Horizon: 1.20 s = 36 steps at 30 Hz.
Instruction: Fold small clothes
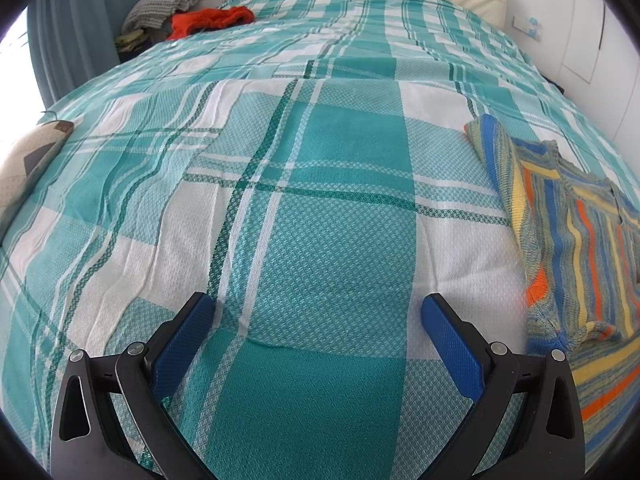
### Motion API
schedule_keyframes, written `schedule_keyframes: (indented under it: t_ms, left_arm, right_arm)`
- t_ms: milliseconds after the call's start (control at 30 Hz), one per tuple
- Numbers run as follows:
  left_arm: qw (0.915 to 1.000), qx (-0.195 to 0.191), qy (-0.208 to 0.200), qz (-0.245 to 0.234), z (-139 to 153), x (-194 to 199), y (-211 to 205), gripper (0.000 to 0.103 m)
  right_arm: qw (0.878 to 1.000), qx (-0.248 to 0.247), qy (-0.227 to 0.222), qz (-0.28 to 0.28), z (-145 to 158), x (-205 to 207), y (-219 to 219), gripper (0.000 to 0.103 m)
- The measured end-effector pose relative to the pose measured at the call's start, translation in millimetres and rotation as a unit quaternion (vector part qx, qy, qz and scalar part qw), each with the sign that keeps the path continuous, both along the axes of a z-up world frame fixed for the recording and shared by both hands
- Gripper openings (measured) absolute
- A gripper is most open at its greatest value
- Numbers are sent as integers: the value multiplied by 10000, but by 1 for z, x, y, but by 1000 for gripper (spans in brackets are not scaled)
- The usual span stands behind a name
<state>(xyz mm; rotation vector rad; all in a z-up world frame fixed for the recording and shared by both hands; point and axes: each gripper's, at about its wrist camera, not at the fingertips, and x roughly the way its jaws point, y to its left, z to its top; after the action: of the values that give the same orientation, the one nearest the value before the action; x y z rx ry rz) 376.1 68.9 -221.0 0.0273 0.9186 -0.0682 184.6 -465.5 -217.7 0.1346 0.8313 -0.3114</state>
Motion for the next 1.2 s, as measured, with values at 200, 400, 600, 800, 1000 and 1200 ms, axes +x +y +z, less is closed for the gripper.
schedule_keyframes:
  t_ms: [200,400,600,800,1000,1200]
  left_arm:
    - [10000,1,-1,1,0,0,0,103]
    - [10000,1,-2,3,0,0,0,103]
    - [10000,1,-2,3,0,0,0,103]
    - [10000,1,-3,4,0,0,0,103]
    - [10000,1,-4,5,0,0,0,103]
    - [10000,2,-4,6,0,0,0,103]
  right_arm:
    - [10000,3,0,1,0,0,0,98]
    - [10000,3,1,1,0,0,0,98]
    - [10000,-2,1,1,0,0,0,98]
    - [10000,-33,12,-2,0,0,1,98]
    - [9999,-101,51,-10,-1,1,2,98]
    - [9997,-187,119,-39,-2,4,5,99]
